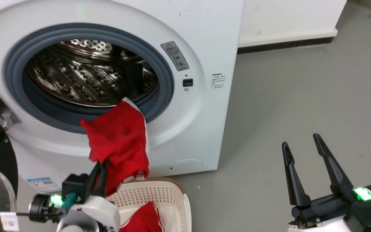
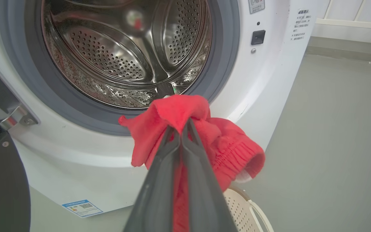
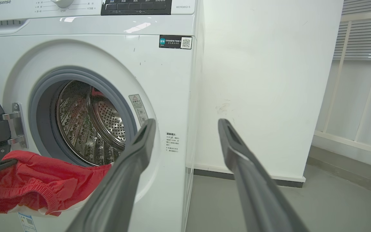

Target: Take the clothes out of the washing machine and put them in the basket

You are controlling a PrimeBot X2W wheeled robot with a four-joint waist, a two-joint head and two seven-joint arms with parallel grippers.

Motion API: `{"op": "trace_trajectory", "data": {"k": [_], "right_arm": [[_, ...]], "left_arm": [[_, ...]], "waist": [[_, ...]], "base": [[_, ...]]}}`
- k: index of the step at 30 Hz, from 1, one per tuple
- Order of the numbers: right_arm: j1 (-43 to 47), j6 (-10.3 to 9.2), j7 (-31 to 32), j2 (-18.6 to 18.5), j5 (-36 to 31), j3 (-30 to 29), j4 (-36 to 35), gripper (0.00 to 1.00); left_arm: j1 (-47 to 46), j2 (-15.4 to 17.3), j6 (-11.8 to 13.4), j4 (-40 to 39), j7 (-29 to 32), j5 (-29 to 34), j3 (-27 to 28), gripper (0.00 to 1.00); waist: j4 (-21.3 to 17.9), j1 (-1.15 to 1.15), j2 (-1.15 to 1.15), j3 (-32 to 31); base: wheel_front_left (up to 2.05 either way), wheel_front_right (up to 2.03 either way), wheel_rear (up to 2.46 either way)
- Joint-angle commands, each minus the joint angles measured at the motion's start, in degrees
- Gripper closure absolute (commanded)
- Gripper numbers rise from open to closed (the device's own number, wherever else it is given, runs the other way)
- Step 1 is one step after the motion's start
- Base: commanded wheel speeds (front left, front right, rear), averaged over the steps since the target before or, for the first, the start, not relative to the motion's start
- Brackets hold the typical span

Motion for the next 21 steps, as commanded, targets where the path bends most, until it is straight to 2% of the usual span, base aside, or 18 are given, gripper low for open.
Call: {"op": "trace_trajectory", "data": {"k": [1,12,21], "right_arm": [[1.1,-0.02,-0.1,0.0,-0.6,-0.1,0.3,0.0],[2.3,-0.02,-0.1,0.0,-0.7,-0.3,0.8,0.0],[1.9,-0.02,-0.1,0.0,-0.8,0.1,0.8,0.0]], "left_arm": [[1.4,0.1,0.4,-0.7,0.1,-0.3,-0.5,1.0],[5.4,-1.4,0.3,-1.5,0.7,-0.9,-3.2,1.0],[6.9,-2.9,-1.1,3.7,0.1,-2.4,-4.2,1.0]], "waist": [[0.5,0.01,0.0,-1.1],[1.0,0.01,0.0,-3.1],[-0.1,0.01,0.0,-2.7]], "base": [[0.0,0.0,0.0],[0.0,0.0,0.0],[0.0,0.0,0.0]]}}
